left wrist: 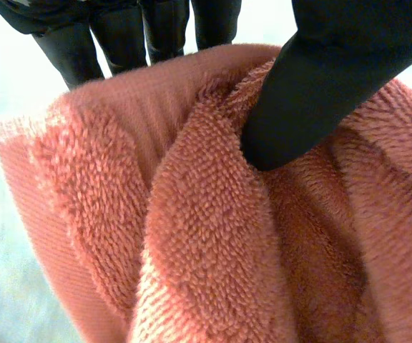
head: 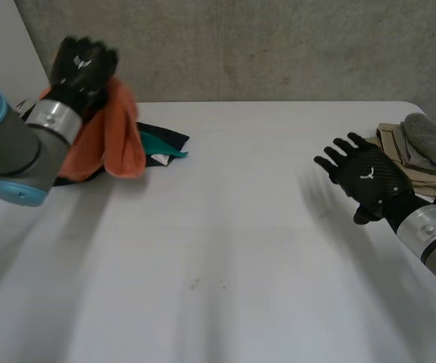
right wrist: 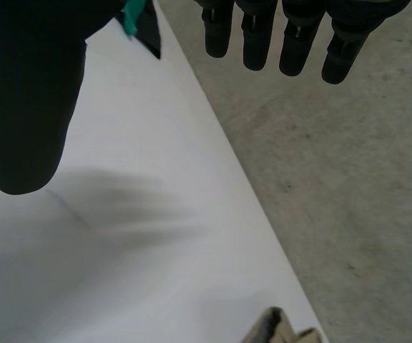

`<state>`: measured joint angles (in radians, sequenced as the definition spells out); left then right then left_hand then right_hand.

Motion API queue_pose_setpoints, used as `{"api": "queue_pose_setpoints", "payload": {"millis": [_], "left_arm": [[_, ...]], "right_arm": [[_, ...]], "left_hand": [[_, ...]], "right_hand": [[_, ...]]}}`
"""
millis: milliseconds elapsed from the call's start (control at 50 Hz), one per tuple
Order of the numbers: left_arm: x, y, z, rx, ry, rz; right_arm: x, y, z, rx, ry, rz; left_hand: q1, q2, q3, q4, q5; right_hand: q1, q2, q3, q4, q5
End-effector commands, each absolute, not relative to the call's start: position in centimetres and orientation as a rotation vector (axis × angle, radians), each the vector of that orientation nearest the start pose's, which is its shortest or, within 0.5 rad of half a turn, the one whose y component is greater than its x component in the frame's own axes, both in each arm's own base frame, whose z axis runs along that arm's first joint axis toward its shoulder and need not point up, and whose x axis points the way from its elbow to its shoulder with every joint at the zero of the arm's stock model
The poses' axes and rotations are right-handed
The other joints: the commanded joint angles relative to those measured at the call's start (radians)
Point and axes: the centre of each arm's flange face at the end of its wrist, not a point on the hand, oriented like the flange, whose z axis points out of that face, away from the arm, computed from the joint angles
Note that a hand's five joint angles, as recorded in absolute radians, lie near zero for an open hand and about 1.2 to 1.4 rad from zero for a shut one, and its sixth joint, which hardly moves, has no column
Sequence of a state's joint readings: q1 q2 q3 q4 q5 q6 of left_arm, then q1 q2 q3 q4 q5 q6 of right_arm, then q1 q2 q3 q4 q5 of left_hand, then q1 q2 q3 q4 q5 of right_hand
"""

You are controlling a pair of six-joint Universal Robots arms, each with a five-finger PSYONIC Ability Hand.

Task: Fold the laundry.

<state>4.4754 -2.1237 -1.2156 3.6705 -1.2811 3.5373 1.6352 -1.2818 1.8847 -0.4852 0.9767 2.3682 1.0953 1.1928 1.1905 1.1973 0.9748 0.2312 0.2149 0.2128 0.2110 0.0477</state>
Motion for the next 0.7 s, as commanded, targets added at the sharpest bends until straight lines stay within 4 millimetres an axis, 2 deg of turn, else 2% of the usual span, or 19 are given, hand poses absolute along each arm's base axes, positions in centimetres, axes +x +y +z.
{"api": "queue_pose_setpoints", "payload": {"millis": [20,60,80,100,140,160,200,220,240,300,340,360,380,440,460,540,600,660,700], "left_arm": [[-33.4,-29.8,27.7,1.154,1.72,-2.815],[-35.5,-27.7,26.2,1.271,1.775,-2.81],[-37.5,-25.6,24.1,1.408,1.84,-2.784],[-38.4,-24.8,22.9,1.466,1.876,-2.759],[-39.8,-23.7,20.6,1.555,1.941,-2.703],[-40.8,-23.1,18.3,1.616,2.01,-2.636],[-41.4,-22.6,16.6,1.667,2.073,-2.559],[-41.4,-22.5,15.8,1.686,2.1,-2.516],[-41.4,-22.5,14.8,1.717,2.138,-2.427],[-41.0,-22.7,15.1,1.743,2.096,-2.344],[-40.7,-22.9,15.5,1.728,2.066,-2.315],[-40.6,-23.0,15.8,1.711,2.05,-2.314],[-40.1,-23.4,17.4,1.643,2.011,-2.333],[-38.8,-23.8,20.9,1.517,1.967,-2.395],[-37.7,-23.6,22.4,1.444,1.965,-2.413],[-35.2,-23.1,24.9,1.301,1.982,-2.438],[-33.3,-22.2,25.1,1.199,2.064,-2.4],[-32.0,-21.4,24.0,1.134,2.157,-2.322],[-30.8,-20.5,22.2,1.075,2.262,-2.214]], "right_arm": [[19.5,-30.1,18.9,-1.431,1.904,-2.226],[19.3,-30.2,19.3,-1.415,1.918,-2.248],[19.3,-30.2,19.5,-1.399,1.925,-2.259],[19.2,-30.3,19.6,-1.39,1.931,-2.264],[19.1,-30.5,19.8,-1.35,1.947,-2.268],[19.0,-30.5,19.9,-1.33,1.955,-2.267],[19.0,-30.6,19.9,-1.302,1.969,-2.26],[18.9,-30.6,19.9,-1.276,1.982,-2.244],[18.9,-30.7,20.0,-1.265,1.986,-2.238],[18.7,-30.8,20.0,-1.224,2.016,-2.204],[18.6,-30.8,20.1,-1.212,2.022,-2.189],[18.4,-30.8,20.1,-1.198,2.037,-2.168],[18.4,-30.8,20.2,-1.195,2.041,-2.158],[18.7,-30.7,20.7,-1.202,2.044,-2.106],[18.8,-30.5,20.9,-1.208,2.042,-2.083],[19.5,-30.1,22.3,-1.237,2.027,-1.969],[20.0,-29.7,23.8,-1.253,2.021,-1.878],[20.4,-29.3,24.6,-1.264,2.03,-1.8],[21.3,-28.6,24.8,-1.28,2.02,-1.718]], "left_hand": [[0.301,0.203,0.206,0.199,0.247],[0.301,0.203,0.206,0.199,0.247],[0.301,0.203,0.206,0.199,0.247],[0.301,0.203,0.206,0.199,0.247],[0.301,0.203,0.206,0.199,0.247],[0.301,0.203,0.206,0.199,0.247],[0.301,0.203,0.206,0.199,0.247],[0.185,0.088,0.09,0.083,0.131],[-0.118,-0.216,-0.214,-0.22,-0.172],[-0.548,-0.646,-0.643,-0.65,-0.602],[-0.696,-0.794,-0.791,-0.798,-0.75],[-0.77,-0.867,-0.865,-0.871,-0.824],[-0.837,-0.935,-0.932,-0.939,-0.891],[-0.838,-0.935,-0.933,-0.94,-0.892],[-0.844,-0.941,-0.939,-0.946,-0.898],[-0.844,-0.941,-0.939,-0.946,-0.898],[-0.835,-0.932,-0.93,-0.937,-0.889],[-0.835,-0.932,-0.93,-0.937,-0.889],[-0.835,-0.932,-0.93,-0.937,-0.889]], "right_hand": [[-0.057,-0.04,-0.038,-0.036,-0.048],[-0.057,-0.04,-0.038,-0.036,-0.048],[-0.057,-0.04,-0.038,-0.036,-0.048],[-0.057,-0.04,-0.038,-0.036,-0.048],[-0.057,-0.04,-0.038,-0.036,-0.048],[-0.057,-0.04,-0.038,-0.036,-0.048],[-0.057,-0.04,-0.038,-0.036,-0.048],[-0.057,-0.04,-0.038,-0.036,-0.048],[-0.057,-0.04,-0.038,-0.036,-0.048],[-0.057,-0.04,-0.038,-0.036,-0.048],[-0.057,-0.04,-0.038,-0.036,-0.048],[-0.057,-0.04,-0.038,-0.036,-0.048],[-0.057,-0.04,-0.038,-0.036,-0.048],[-0.057,-0.04,-0.038,-0.036,-0.048],[-0.057,-0.04,-0.038,-0.036,-0.048],[-0.057,-0.04,-0.038,-0.036,-0.048],[-0.057,-0.04,-0.038,-0.036,-0.048],[-0.057,-0.04,-0.038,-0.036,-0.048],[-0.057,-0.04,-0.038,-0.036,-0.048]]}}
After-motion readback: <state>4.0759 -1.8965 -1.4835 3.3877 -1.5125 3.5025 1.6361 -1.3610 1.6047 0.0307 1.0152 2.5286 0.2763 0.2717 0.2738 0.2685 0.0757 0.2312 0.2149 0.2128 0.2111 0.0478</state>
